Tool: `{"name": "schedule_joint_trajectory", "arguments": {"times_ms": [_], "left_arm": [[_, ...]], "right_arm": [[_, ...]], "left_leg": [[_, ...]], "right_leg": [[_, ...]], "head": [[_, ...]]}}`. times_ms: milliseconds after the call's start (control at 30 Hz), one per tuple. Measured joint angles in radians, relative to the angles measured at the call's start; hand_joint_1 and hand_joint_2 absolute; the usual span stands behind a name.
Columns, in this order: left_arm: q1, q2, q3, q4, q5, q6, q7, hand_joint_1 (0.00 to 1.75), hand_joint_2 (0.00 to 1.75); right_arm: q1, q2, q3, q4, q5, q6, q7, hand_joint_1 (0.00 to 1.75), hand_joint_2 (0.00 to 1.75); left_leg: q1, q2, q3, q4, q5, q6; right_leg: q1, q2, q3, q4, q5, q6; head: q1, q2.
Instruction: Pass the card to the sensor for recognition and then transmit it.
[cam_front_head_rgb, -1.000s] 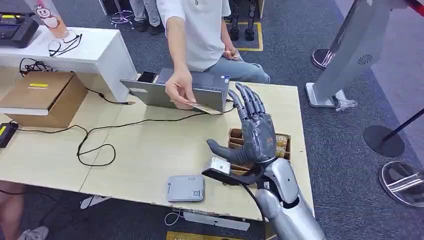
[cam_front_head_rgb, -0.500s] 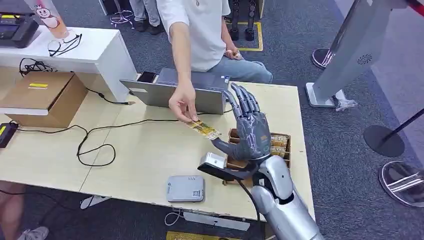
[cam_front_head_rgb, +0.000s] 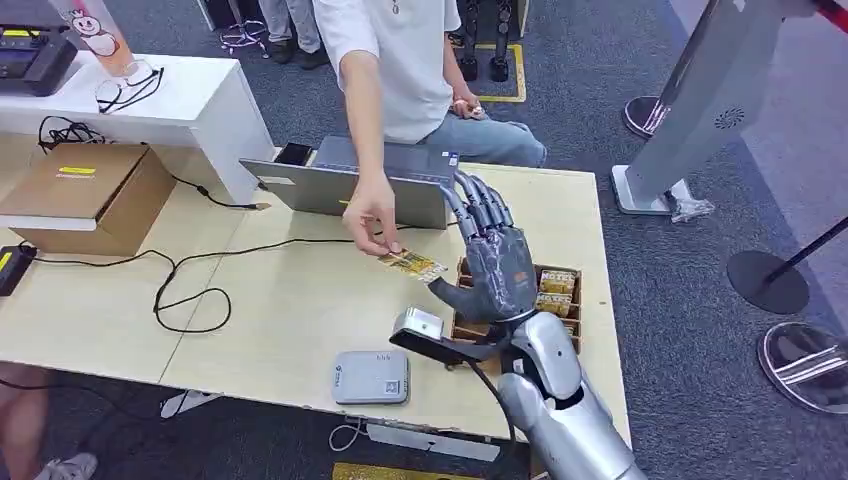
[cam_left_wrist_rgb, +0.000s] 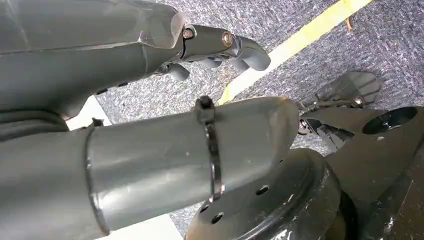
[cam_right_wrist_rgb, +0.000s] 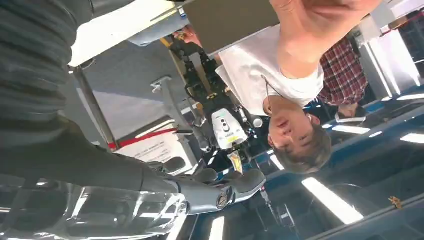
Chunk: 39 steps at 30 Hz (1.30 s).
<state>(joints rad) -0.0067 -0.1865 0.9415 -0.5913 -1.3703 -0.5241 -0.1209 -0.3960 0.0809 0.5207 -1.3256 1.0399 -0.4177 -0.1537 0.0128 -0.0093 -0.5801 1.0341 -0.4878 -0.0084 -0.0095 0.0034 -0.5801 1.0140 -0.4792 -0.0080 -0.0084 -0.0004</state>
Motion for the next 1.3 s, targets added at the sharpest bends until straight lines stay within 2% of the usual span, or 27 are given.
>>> {"name": "schedule_joint_trajectory", "arguments": {"times_ms": [333,400,433,467,500,533,567,600,633,667,700,767,933,1300], "left_arm": [[0.0,0.005,0.0,0.002,0.0,-0.003,0.001,0.0,0.0],[-0.001,0.005,0.0,0.003,0.0,-0.003,0.003,0.0,0.0],[-0.001,0.006,0.0,0.004,0.0,-0.002,0.003,0.0,0.0],[-0.001,0.006,0.0,0.005,0.0,-0.002,0.003,0.0,0.0],[-0.001,0.008,0.0,0.007,0.0,-0.002,0.003,0.0,0.0],[-0.001,0.008,0.0,0.008,0.0,0.0,0.003,0.0,0.0],[-0.001,0.008,0.0,0.01,0.0,0.001,0.003,0.0,0.0],[-0.002,0.009,0.0,0.011,0.0,0.001,0.003,0.0,0.0],[-0.002,0.009,0.0,0.011,0.0,0.001,0.003,0.0,0.0],[-0.002,0.01,0.0,0.011,0.0,0.001,0.003,0.0,0.0],[-0.002,0.01,0.0,0.011,0.0,0.001,0.003,0.0,0.0],[-0.002,0.01,0.0,0.012,0.0,0.001,0.003,0.0,0.0],[-0.002,0.01,0.0,0.013,-0.001,0.003,0.003,0.0,0.0],[-0.003,0.011,0.0,0.018,-0.001,0.006,0.003,0.0,0.0]], "right_arm": [[0.0,0.0,0.002,0.002,-0.002,0.002,0.0,0.0,1.75],[0.0,0.0,0.002,0.002,-0.002,0.002,0.0,0.05,1.75],[0.0,0.0,0.002,0.002,-0.002,0.002,0.0,0.21,1.75],[0.0,0.0,0.002,0.002,-0.002,0.002,0.0,0.21,1.75],[0.0,0.0,0.002,0.002,-0.002,0.003,0.0,0.59,1.75],[0.0,0.0,0.002,0.002,-0.002,0.003,0.0,0.7,1.75],[0.0,0.0,0.002,0.002,-0.002,0.003,0.002,0.7,1.75],[0.0,0.0,0.002,0.002,-0.002,0.003,0.003,1.12,1.75],[0.0,0.0,0.002,0.002,-0.002,0.003,0.003,1.36,1.75],[0.0,0.0,0.002,0.002,-0.002,0.003,0.003,1.34,1.75],[0.0,0.0,0.002,0.002,-0.002,0.003,0.003,1.43,1.75],[0.0,0.0,0.002,0.002,-0.002,0.003,0.003,1.45,1.75],[0.0,0.0,0.002,0.002,-0.002,0.006,0.003,1.75,1.75],[-0.005,0.0,0.005,0.008,-0.002,0.009,0.0,1.75,1.75]], "left_leg": [[0.0,0.0,0.0,0.0,0.0,0.0],[0.0,0.0,0.0,0.0,0.0,0.0],[0.0,0.0,0.0,0.0,0.0,0.0],[0.0,0.0,0.0,0.0,0.0,0.0],[0.0,0.0,0.0,0.0,0.0,0.0],[0.0,0.0,0.0,0.0,0.0,0.0],[0.0,0.0,0.0,0.0,0.0,0.0],[0.0,0.0,0.0,0.0,0.0,0.0],[0.0,0.0,0.0,0.0,0.0,0.0],[0.0,0.0,0.0,0.0,0.0,0.0],[0.0,0.0,0.0,0.0,0.0,0.0],[0.0,0.0,0.0,0.0,0.0,0.0],[0.0,0.0,0.0,0.0,0.0,0.0],[0.0,0.0,0.0,0.0,0.0,0.0]], "right_leg": [[0.0,0.0,0.0,0.0,0.0,0.0],[0.0,0.0,0.0,0.0,0.0,0.0],[0.0,0.0,0.0,0.0,0.0,0.0],[0.0,0.0,0.0,0.0,0.0,0.0],[0.0,0.0,0.0,0.0,0.0,0.0],[0.0,0.0,0.0,0.0,0.0,0.0],[0.0,0.0,0.0,0.0,0.0,0.0],[0.0,0.0,0.0,0.0,0.0,0.0],[0.0,0.0,0.0,0.0,0.0,0.0],[0.0,0.0,0.0,0.0,0.0,0.0],[0.0,0.0,0.0,0.0,0.0,0.0],[0.0,0.0,0.0,0.0,0.0,0.0],[0.0,0.0,0.0,0.0,0.0,0.0],[0.0,0.0,0.0,0.0,0.0,0.0]], "head": [[0.0,0.0],[0.0,0.0],[0.0,0.0],[0.0,0.0],[0.0,0.0],[0.0,0.0],[0.0,0.0],[0.0,0.0],[0.0,0.0],[0.0,0.0],[0.0,0.0],[0.0,0.0],[0.0,0.0],[0.0,0.0]]}}
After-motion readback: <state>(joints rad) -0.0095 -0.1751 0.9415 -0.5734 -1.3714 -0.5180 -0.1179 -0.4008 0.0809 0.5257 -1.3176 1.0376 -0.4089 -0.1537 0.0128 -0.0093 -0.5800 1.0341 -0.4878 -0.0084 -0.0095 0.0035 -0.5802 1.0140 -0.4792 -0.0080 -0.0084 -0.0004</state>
